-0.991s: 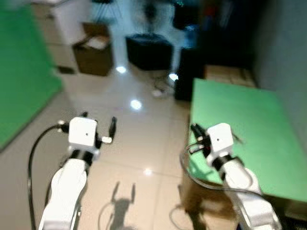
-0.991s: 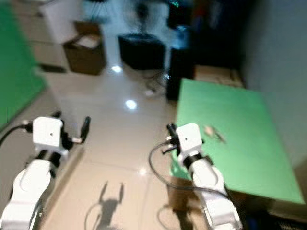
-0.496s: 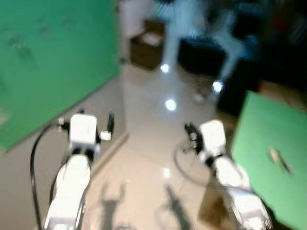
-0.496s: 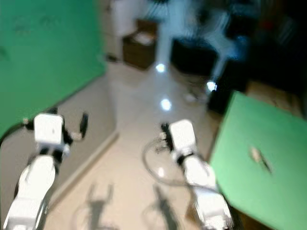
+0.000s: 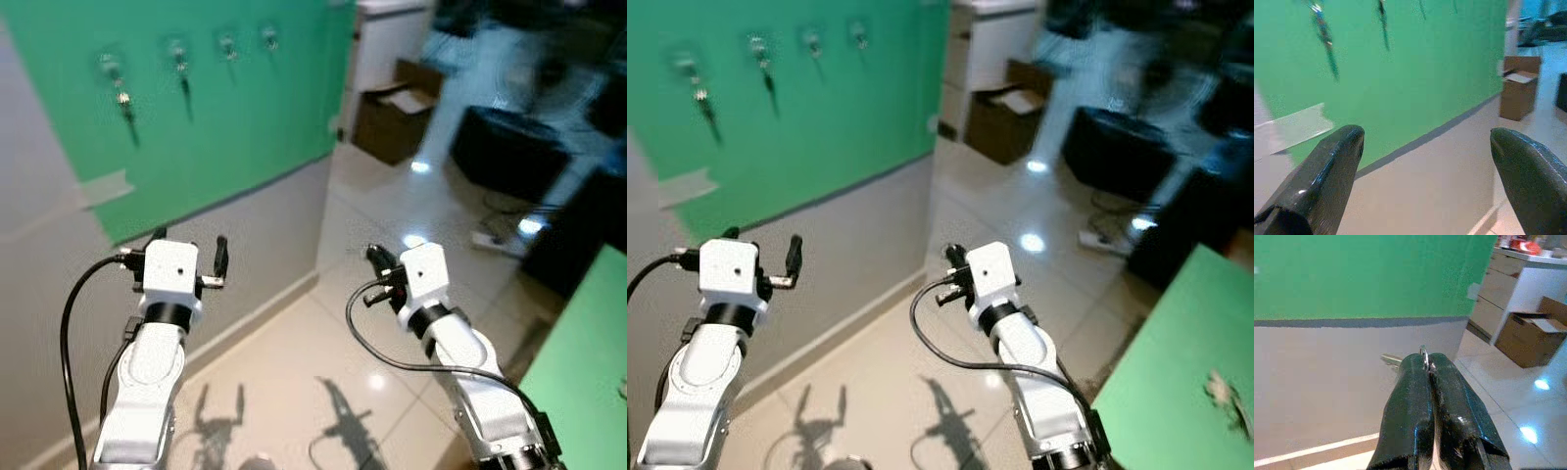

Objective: Hang keys on a hook

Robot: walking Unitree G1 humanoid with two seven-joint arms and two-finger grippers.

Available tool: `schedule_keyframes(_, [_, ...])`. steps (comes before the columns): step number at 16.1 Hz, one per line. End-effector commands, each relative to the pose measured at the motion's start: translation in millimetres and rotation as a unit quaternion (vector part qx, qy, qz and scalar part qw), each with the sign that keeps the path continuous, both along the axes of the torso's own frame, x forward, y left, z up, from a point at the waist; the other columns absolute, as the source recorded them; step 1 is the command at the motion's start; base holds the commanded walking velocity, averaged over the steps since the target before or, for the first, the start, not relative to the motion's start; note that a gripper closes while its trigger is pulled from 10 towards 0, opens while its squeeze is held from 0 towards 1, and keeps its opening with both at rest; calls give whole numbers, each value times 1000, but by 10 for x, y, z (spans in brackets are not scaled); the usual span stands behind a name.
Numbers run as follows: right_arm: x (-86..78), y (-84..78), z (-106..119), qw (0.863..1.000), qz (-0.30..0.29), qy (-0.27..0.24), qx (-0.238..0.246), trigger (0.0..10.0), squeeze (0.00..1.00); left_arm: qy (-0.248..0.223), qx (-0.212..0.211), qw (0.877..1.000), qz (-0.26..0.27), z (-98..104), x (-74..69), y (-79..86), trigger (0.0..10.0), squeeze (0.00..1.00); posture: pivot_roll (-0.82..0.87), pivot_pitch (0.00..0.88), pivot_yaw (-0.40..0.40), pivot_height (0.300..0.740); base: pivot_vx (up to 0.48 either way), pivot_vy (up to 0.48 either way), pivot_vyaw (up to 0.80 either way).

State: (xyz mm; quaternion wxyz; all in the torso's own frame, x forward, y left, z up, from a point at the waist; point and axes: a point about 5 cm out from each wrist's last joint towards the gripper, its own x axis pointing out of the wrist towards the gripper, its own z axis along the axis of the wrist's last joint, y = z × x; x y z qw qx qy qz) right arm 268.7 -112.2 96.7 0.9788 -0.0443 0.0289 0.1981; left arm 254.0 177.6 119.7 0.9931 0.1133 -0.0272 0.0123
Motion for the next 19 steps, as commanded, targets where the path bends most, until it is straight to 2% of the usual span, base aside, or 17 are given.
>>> schedule_keyframes(1, [27, -106, 13, 1000, -21, -5, -9, 10000, 0, -5, -2, 1000, -10, 18, 19, -79, 10000, 0, -11, 0, -38, 740, 0, -472, 800])
schedule_keyframes(4, [44, -137, 21, 999, -30, -9, -11, 10000, 0, -8, -2, 1000, -12, 28, 34, -96, 10000, 0, -16, 0, -30, 740, 0, -475, 800])
schedule_keyframes(6, [69, -164, 63, 999, -45, -24, -15, 10000, 0, -5, -25, 1000, -6, 39, 59, -95, 10000, 0, -20, 0, -30, 740, 0, 0, 709])
schedule_keyframes(10, [103, -175, 89, 998, -56, -24, -23, 10000, 0, -26, -24, 999, -27, 103, 115, -105, 10000, 0, -23, 0, -24, 740, 0, 0, 0])
schedule_keyframes(16, [105, -174, 99, 998, -58, -23, -11, 10000, 0, -31, -30, 998, -37, 111, 131, -109, 10000, 0, -24, 0, -26, 740, 330, 0, 0])
schedule_keyframes(19, [120, -200, 94, 997, -68, -7, 20, 10000, 0, -33, -34, 998, -39, 110, 123, -100, 10000, 0, -24, 0, -26, 740, 405, 0, 0])
